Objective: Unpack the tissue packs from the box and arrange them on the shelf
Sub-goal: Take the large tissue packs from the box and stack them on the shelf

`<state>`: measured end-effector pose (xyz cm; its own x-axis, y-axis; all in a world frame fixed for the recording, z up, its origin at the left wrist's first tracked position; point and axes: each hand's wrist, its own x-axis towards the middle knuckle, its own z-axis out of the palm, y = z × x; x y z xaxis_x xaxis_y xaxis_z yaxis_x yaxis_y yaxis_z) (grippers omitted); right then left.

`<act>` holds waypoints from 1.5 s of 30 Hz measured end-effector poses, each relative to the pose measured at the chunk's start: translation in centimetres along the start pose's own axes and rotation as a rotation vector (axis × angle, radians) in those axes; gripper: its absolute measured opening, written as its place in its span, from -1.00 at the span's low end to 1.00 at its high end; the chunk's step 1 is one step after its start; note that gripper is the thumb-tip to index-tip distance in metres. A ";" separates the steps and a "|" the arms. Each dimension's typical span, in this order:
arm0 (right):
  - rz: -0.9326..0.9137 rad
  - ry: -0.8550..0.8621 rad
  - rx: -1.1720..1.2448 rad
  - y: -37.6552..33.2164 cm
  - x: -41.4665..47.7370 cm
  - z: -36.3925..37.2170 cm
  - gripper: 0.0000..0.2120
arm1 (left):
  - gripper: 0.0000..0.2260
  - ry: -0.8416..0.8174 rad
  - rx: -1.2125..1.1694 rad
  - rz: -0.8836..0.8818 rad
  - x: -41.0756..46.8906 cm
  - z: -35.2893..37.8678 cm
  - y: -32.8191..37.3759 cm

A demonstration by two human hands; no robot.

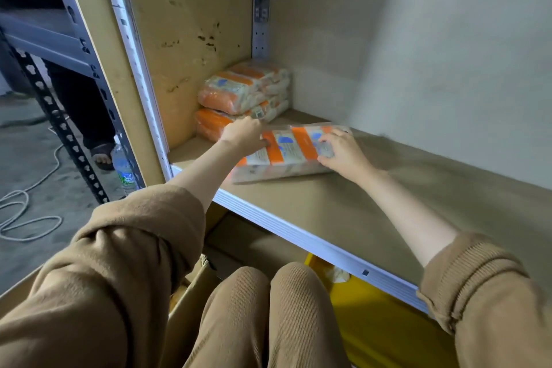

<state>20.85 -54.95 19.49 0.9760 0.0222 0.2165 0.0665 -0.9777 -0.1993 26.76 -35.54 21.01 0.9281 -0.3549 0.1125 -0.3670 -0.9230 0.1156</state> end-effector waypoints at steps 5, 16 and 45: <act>0.063 -0.159 0.012 -0.3 -2.3 2.3 -0.70 | -0.59 -0.066 -0.051 0.072 -0.7 1.5 -0.6; 0.220 -0.311 0.099 -2.8 -3.6 7.0 -0.39 | -0.25 -0.080 0.318 0.195 -0.5 3.6 -1.1; 0.154 -0.270 0.176 -4.3 1.9 8.2 -0.35 | -0.71 0.418 0.287 -0.167 7.2 -9.4 -3.2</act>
<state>24.11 -49.04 12.94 0.9954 -0.0455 -0.0847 -0.0743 -0.9232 -0.3770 34.00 -33.77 30.71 0.8467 -0.1646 0.5060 -0.1302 -0.9861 -0.1029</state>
